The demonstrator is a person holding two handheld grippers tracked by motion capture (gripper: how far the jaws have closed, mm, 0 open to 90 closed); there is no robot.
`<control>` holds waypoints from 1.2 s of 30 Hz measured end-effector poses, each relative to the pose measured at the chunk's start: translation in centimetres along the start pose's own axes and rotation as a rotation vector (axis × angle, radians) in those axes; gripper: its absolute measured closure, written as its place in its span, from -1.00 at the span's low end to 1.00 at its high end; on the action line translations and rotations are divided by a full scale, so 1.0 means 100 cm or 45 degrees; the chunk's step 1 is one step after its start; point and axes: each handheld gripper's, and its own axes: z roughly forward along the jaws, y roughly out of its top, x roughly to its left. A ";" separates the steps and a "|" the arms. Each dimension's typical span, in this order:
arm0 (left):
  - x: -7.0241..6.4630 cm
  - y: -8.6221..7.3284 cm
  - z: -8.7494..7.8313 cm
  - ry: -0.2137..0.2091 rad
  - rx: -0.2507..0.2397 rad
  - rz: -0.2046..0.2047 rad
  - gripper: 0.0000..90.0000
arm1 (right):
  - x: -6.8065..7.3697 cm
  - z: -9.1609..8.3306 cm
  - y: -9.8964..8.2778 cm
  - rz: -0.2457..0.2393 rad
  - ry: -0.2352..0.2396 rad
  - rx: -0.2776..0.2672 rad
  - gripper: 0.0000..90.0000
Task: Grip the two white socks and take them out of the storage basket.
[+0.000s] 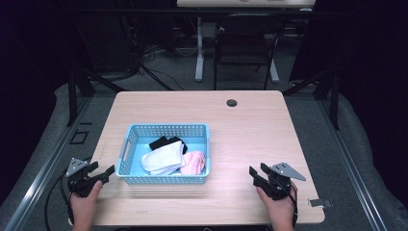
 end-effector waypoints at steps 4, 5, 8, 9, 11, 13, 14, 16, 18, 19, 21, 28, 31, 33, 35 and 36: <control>0.000 0.000 0.000 0.000 0.000 0.001 -0.44 | 0.000 0.000 0.000 0.000 0.001 0.000 0.11; 0.000 0.000 -0.001 0.001 0.001 0.004 -0.44 | 0.000 0.000 0.000 -0.008 0.003 0.009 0.11; 0.000 0.001 -0.001 -0.002 -0.007 0.001 -0.44 | 0.001 0.000 -0.001 -0.010 0.001 0.005 0.11; 0.000 0.001 -0.002 -0.003 -0.005 0.005 -0.44 | 0.002 0.000 0.000 -0.007 -0.001 0.013 0.11; 0.000 0.001 -0.003 -0.009 -0.006 -0.002 -0.44 | 0.003 0.000 0.000 -0.013 0.000 0.019 0.11; 0.000 0.001 -0.002 -0.010 -0.011 -0.001 -0.44 | 0.005 0.000 0.001 -0.017 0.005 0.027 0.11; -0.001 0.001 -0.002 -0.011 -0.012 0.001 -0.44 | 0.005 0.000 0.001 -0.022 0.012 0.027 0.10; -0.001 0.001 -0.002 -0.012 -0.010 0.004 -0.44 | 0.006 0.000 0.002 -0.031 0.010 0.043 0.10; -0.001 0.001 -0.001 -0.015 -0.007 0.007 -0.44 | 0.008 0.002 0.004 -0.047 0.024 0.069 0.09; 0.000 0.001 -0.001 -0.014 -0.007 0.006 -0.44 | 0.009 0.003 0.004 -0.048 0.023 0.082 0.09; 0.001 0.001 -0.002 -0.011 -0.007 -0.004 -0.44 | 0.010 0.004 0.005 -0.049 0.023 0.093 0.09; 0.002 0.001 -0.003 -0.008 -0.018 -0.008 -0.44 | 0.022 -0.002 0.027 -0.093 0.022 0.121 0.09; 0.001 0.001 -0.003 -0.007 -0.021 -0.009 -0.44 | 0.030 -0.003 0.041 -0.117 0.040 0.124 0.09; 0.002 0.001 -0.003 -0.008 -0.020 -0.011 -0.44 | 0.036 -0.001 0.049 -0.145 0.054 0.131 0.09; 0.002 0.001 -0.003 -0.008 -0.018 -0.010 -0.44 | 0.043 0.003 0.058 -0.163 0.067 0.138 0.09; 0.002 0.001 -0.003 -0.010 -0.016 -0.006 -0.44 | 0.051 0.008 0.065 -0.173 0.081 0.156 0.10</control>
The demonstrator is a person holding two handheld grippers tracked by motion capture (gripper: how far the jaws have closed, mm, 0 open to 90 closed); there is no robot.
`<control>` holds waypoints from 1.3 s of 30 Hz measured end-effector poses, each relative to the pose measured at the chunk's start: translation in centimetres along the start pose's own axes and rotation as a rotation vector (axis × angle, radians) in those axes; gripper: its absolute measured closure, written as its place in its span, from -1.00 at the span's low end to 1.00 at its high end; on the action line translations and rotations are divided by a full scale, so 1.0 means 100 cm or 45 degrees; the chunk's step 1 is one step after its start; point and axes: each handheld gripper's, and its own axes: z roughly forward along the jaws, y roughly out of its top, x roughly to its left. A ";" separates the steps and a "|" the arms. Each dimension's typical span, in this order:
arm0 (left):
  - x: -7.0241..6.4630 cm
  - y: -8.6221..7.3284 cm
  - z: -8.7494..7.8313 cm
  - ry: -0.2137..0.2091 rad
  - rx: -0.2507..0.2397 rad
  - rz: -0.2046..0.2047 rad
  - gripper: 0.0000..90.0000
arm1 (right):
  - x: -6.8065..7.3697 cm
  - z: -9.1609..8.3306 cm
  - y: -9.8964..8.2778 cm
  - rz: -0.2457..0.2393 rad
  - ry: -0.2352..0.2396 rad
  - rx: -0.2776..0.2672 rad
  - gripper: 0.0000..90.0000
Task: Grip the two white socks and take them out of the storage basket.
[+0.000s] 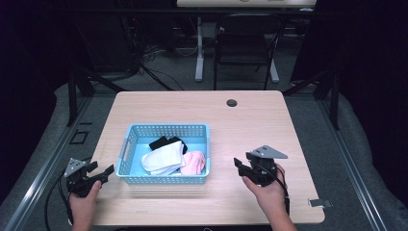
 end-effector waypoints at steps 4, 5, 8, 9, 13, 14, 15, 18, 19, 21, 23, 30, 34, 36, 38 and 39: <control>0.000 0.000 0.000 -0.002 0.007 0.001 -0.44 | 0.009 0.007 0.012 -0.015 0.024 0.036 0.10; 0.000 0.000 0.000 -0.003 0.008 0.001 -0.44 | 0.012 0.010 0.016 -0.019 0.032 0.051 0.11; -0.001 0.000 0.000 -0.007 0.004 -0.003 -0.44 | 0.023 0.019 0.028 -0.040 0.058 0.097 0.14; -0.001 0.000 0.000 -0.007 0.004 -0.003 -0.44 | 0.023 0.019 0.028 -0.040 0.058 0.097 0.14; -0.001 0.000 0.001 -0.007 0.007 0.002 -0.44 | 0.037 0.035 0.044 -0.034 0.123 0.162 0.20; -0.002 0.000 0.001 -0.008 0.004 -0.002 -0.44 | 0.040 0.038 0.047 -0.030 0.132 0.179 0.22; -0.002 0.000 0.001 -0.008 0.004 -0.002 -0.44 | 0.040 0.038 0.047 -0.030 0.132 0.179 0.22; -0.002 0.000 0.002 -0.007 0.002 0.004 -0.44 | 0.049 0.047 0.057 -0.037 0.153 0.212 0.27; -0.002 0.000 0.002 -0.007 0.002 0.004 -0.44 | 0.056 0.056 0.065 -0.043 0.156 0.240 0.33; -0.002 0.001 0.001 -0.007 0.010 0.004 -0.44 | 0.059 0.059 0.067 -0.040 0.161 0.244 0.33; -0.001 0.001 0.001 -0.008 0.009 0.004 -0.44 | 0.070 0.073 0.074 -0.026 0.192 0.283 0.35; -0.002 0.001 0.002 -0.012 0.003 0.005 -0.44 | 0.089 0.104 0.083 0.031 0.252 0.368 0.43; -0.002 0.001 0.002 -0.013 0.007 0.009 -0.44 | 0.097 0.124 0.084 0.074 0.265 0.431 0.46; -0.002 0.001 0.003 -0.014 -0.004 0.003 -0.44 | 0.101 0.135 0.084 0.118 0.276 0.472 0.48; -0.002 0.001 0.003 -0.015 -0.003 0.003 -0.44 | 0.104 0.146 0.084 0.150 0.282 0.507 0.49; -0.002 0.001 0.002 -0.016 0.005 0.005 -0.44 | 0.104 0.146 0.084 0.150 0.282 0.507 0.49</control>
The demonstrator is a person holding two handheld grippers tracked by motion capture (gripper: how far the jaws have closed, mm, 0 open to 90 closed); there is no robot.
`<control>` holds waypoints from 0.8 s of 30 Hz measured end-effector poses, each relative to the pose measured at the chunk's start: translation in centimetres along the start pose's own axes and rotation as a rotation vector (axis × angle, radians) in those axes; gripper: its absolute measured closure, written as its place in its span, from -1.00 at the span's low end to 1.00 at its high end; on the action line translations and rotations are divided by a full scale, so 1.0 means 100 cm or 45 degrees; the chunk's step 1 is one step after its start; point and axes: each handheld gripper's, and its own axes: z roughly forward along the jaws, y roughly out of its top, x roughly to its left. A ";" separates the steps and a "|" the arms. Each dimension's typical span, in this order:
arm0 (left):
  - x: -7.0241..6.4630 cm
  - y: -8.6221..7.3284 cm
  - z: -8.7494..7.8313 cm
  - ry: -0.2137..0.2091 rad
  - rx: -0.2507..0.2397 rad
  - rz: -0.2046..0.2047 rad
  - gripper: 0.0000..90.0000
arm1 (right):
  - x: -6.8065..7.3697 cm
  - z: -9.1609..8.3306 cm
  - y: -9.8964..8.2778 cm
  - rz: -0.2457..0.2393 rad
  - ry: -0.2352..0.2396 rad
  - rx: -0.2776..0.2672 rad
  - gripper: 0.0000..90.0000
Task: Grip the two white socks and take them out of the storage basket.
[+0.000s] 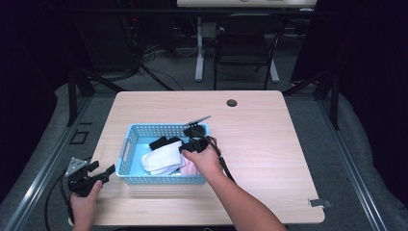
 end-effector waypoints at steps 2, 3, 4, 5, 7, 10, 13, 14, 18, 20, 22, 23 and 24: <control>0.000 0.000 0.000 -0.001 -0.001 0.001 -0.44 | 0.000 0.006 0.002 0.028 0.007 0.018 0.49; 0.000 0.000 0.000 0.000 -0.002 0.000 -0.44 | -0.001 0.010 0.004 0.050 0.012 0.037 0.49; -0.001 0.000 0.000 0.000 -0.003 0.001 -0.44 | -0.002 0.015 0.005 0.082 0.024 0.053 0.49; -0.001 0.000 0.000 0.000 -0.003 0.001 -0.44 | -0.002 0.015 0.005 0.082 0.024 0.053 0.49; -0.001 0.000 0.000 0.000 -0.003 0.001 -0.44 | -0.002 0.019 0.007 0.091 0.018 0.078 0.49; -0.001 0.000 0.000 0.000 -0.001 0.001 -0.44 | -0.001 0.028 0.009 0.104 -0.004 0.126 0.49; -0.001 0.000 0.000 -0.001 -0.002 0.003 -0.44 | 0.000 0.033 0.009 0.104 -0.014 0.140 0.46; -0.001 0.000 0.001 -0.001 -0.001 0.003 -0.44 | 0.000 0.035 0.010 0.096 -0.020 0.150 0.45; -0.001 0.000 0.001 -0.002 -0.007 0.005 -0.44 | 0.003 0.044 0.009 0.141 -0.007 0.132 0.51; -0.001 0.000 0.001 -0.002 -0.008 0.005 -0.44 | 0.003 0.043 0.010 0.116 -0.003 0.165 0.53; -0.001 0.000 0.001 -0.002 -0.007 0.006 -0.44 | 0.004 0.045 0.009 0.135 -0.012 0.123 0.71; -0.001 0.000 0.001 -0.002 -0.007 0.006 -0.44 | 0.004 0.045 0.009 0.135 -0.012 0.123 0.71; -0.001 0.000 0.001 -0.003 -0.008 0.006 -0.44 | 0.003 0.043 0.009 0.102 -0.008 0.136 0.82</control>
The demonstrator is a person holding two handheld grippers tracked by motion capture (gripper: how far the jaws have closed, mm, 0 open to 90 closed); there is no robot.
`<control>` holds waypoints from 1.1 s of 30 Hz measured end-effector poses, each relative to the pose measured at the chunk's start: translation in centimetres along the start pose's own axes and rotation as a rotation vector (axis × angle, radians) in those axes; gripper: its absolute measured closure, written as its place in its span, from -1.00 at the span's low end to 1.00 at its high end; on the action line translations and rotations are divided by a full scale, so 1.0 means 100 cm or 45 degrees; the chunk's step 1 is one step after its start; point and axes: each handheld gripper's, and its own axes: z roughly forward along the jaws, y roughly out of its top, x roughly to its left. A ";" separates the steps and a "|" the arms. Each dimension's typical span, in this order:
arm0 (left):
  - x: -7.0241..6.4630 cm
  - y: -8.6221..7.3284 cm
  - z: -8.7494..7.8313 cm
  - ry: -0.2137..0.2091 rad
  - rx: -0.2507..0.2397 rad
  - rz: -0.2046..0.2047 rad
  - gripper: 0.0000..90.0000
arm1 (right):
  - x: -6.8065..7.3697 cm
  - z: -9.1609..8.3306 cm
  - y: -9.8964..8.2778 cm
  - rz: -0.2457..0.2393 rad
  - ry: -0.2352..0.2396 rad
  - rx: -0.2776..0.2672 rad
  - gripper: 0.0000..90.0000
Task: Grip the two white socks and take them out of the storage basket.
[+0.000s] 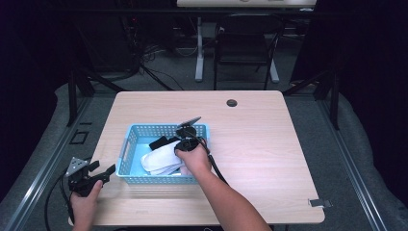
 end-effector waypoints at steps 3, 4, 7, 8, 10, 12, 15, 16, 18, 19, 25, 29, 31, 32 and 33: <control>0.000 0.000 0.000 0.000 0.002 0.001 -0.44 | 0.000 -0.002 -0.001 -0.014 0.014 -0.013 0.90; 0.000 0.000 0.000 -0.001 0.002 0.001 -0.44 | 0.003 -0.003 -0.003 -0.020 0.018 -0.044 0.93; 0.000 0.000 0.000 0.000 0.002 0.001 -0.44 | 0.006 -0.005 -0.003 -0.064 0.027 -0.074 0.95; 0.000 0.000 0.000 0.000 0.012 0.006 -0.44 | 0.008 -0.007 -0.004 -0.082 0.020 -0.094 0.95; 0.000 0.000 0.000 0.000 0.014 0.007 -0.44 | 0.014 -0.011 -0.006 -0.122 0.030 -0.156 0.96; 0.000 0.000 0.000 -0.001 0.014 0.007 -0.44 | 0.019 -0.015 -0.007 -0.192 0.011 -0.179 0.96; 0.000 0.000 0.000 -0.001 0.007 0.005 -0.44 | 0.025 -0.019 -0.010 -0.258 0.001 -0.223 0.96; 0.000 0.000 0.000 0.000 0.010 0.002 -0.44 | 0.031 -0.024 -0.013 -0.335 0.000 -0.261 0.96; 0.000 0.000 0.000 0.000 0.014 0.009 -0.44 | 0.039 -0.030 -0.017 -0.425 -0.016 -0.307 0.96; 0.000 0.000 0.000 0.000 0.015 0.008 -0.44 | 0.039 -0.030 -0.017 -0.425 -0.016 -0.307 0.96; -0.001 0.000 0.000 0.000 0.012 0.004 -0.44 | 0.064 -0.048 -0.027 -0.640 -0.045 -0.442 0.97; -0.001 0.000 0.000 0.000 0.011 0.004 -0.44 | 0.078 -0.065 -0.033 -0.733 -0.057 -0.531 0.97; 0.000 0.000 0.000 -0.001 0.015 0.008 -0.44 | 0.080 -0.072 -0.035 -0.746 -0.058 -0.571 0.97; 0.000 0.000 0.000 -0.001 0.014 0.008 -0.44 | 0.080 -0.072 -0.035 -0.746 -0.058 -0.571 0.97; -0.001 0.000 0.000 -0.001 0.011 0.003 -0.44 | 0.080 -0.075 -0.035 -0.745 -0.055 -0.585 0.97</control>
